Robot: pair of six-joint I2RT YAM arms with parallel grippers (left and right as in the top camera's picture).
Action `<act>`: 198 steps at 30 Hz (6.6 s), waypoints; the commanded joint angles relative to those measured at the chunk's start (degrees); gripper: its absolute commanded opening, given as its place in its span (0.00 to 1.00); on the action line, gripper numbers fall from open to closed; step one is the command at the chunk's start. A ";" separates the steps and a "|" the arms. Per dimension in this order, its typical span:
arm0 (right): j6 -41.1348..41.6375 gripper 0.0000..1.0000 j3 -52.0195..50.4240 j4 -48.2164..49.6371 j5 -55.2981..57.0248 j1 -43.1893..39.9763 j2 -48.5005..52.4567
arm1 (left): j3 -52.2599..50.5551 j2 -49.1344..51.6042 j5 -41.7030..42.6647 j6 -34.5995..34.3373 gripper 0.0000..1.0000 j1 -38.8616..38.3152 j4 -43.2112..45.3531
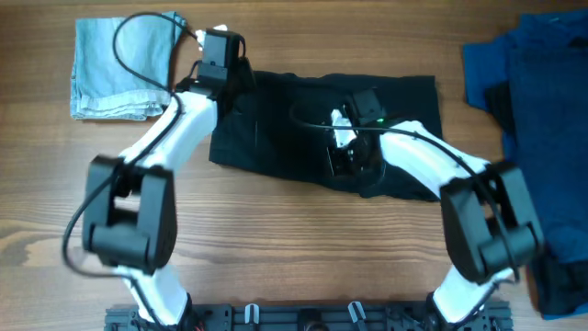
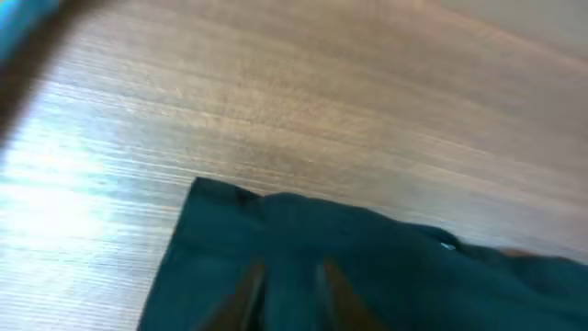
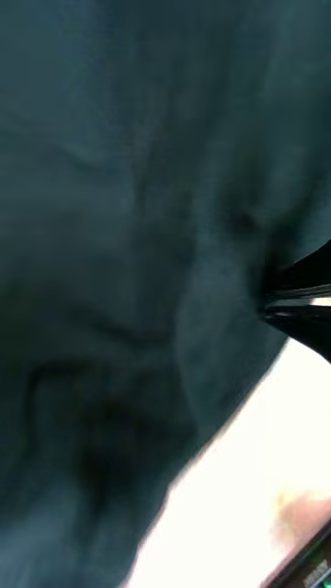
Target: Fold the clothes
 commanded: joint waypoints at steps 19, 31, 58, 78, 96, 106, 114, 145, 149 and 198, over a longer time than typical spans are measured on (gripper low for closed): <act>0.74 0.04 5.57 -4.26 -0.94 -1.51 -6.86 | -0.09 0.94 18.29 3.17 0.90 7.15 -35.56; 5.35 0.04 5.42 1.55 2.73 -1.51 -6.67 | -0.09 8.13 18.32 3.39 0.88 9.70 -26.73; 15.78 0.04 3.26 10.40 2.03 -1.51 4.07 | -0.09 14.47 26.49 3.37 0.44 5.88 -31.58; 13.70 0.04 11.52 6.05 1.86 -1.64 2.75 | 4.22 0.94 10.88 6.38 0.04 6.05 -36.72; 25.03 0.04 8.66 3.93 0.98 6.47 6.71 | 12.74 -3.93 10.51 6.36 0.04 6.34 -39.60; 26.05 0.04 8.44 13.33 -10.47 7.91 11.56 | 12.74 -10.19 10.54 6.38 0.05 9.44 -39.50; 22.01 0.04 11.93 17.33 -10.93 3.06 4.76 | 12.74 -10.21 10.54 6.38 0.05 9.40 -39.47; 15.54 0.04 18.47 33.11 14.47 5.86 11.67 | 12.74 -12.44 11.17 6.38 0.04 9.01 -42.56; 15.87 0.04 18.45 39.69 15.58 6.14 13.62 | 12.74 -12.44 11.13 6.43 0.04 7.08 -43.15; 6.80 0.04 25.92 2.89 8.83 4.44 3.15 | 14.86 -13.29 7.93 10.69 0.04 5.25 -44.02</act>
